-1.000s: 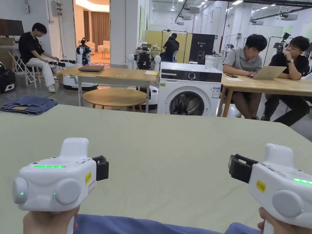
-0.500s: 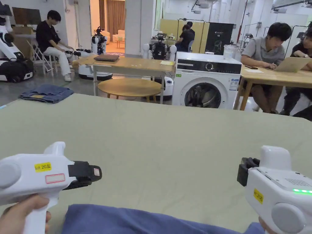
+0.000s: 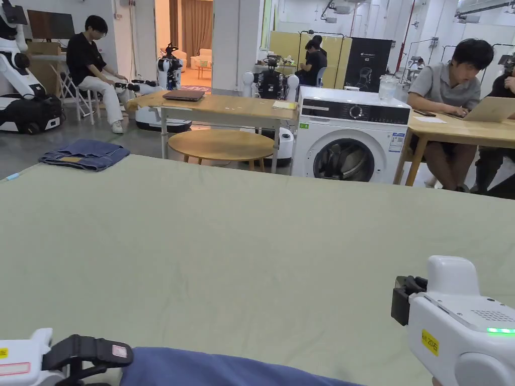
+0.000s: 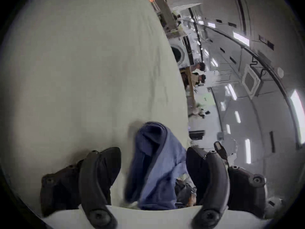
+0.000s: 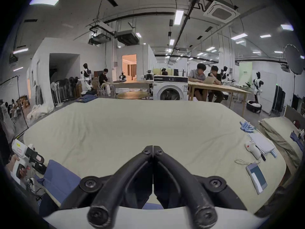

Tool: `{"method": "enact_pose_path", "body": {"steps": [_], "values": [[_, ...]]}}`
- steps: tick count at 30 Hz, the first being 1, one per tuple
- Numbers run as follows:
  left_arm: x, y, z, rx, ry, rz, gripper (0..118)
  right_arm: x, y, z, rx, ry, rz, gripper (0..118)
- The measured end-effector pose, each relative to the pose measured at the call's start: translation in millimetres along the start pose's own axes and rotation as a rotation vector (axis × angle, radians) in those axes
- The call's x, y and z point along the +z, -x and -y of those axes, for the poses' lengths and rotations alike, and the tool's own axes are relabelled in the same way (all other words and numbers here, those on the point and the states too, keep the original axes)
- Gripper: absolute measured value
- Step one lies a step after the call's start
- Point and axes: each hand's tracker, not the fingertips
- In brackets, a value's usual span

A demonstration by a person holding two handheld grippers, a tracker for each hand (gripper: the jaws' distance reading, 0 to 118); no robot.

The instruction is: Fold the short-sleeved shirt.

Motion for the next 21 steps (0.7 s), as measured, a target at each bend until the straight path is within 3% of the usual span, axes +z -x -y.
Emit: {"method": "enact_pose_path", "body": {"steps": [2, 3, 4, 5, 6, 7, 10, 16, 21], "values": [[-26.5, -6.6, 2.1, 0.009, 0.064, 0.109, 81, -3.4, 5.1, -1.2, -0.01, 0.008, -0.009, 0], [-40.8, -9.2, 4.6, 0.016, 0.108, 0.101, 70, -2.7, 6.8, -1.0, -0.009, 0.01, -0.013, 0], [-50.5, -12.8, 6.4, 0.005, 0.134, 0.092, 51, -2.8, 9.4, -0.8, -0.004, 0.011, -0.015, 0], [-62.3, -17.1, 7.7, -0.027, 0.15, 0.032, 20, -2.7, 11.8, -0.6, 0.003, 0.013, -0.016, 0], [-72.7, -22.0, 9.2, -0.065, 0.165, -0.041, 9, -2.2, 13.4, -0.4, 0.008, 0.014, -0.018, 0], [-81.7, -26.2, 10.7, -0.1, 0.164, -0.126, 9, -0.2, 13.7, -0.2, 0.012, 0.015, -0.021, 0], [-76.0, -27.1, -7.0, -0.081, 0.147, -0.069, 8, 2.4, 14.7, -0.5, 0.022, 0.01, -0.02, 0], [-51.6, -43.1, -12.5, -0.196, 0.107, -0.238, 7, 3.0, 10.8, -3.5, 0.008, 0.006, -0.014, 0], [-3.7, -42.9, -18.7, -0.176, 0.017, -0.314, 7, 8.9, 7.7, -4.5, 0.013, -0.006, -0.013, 0]]}}
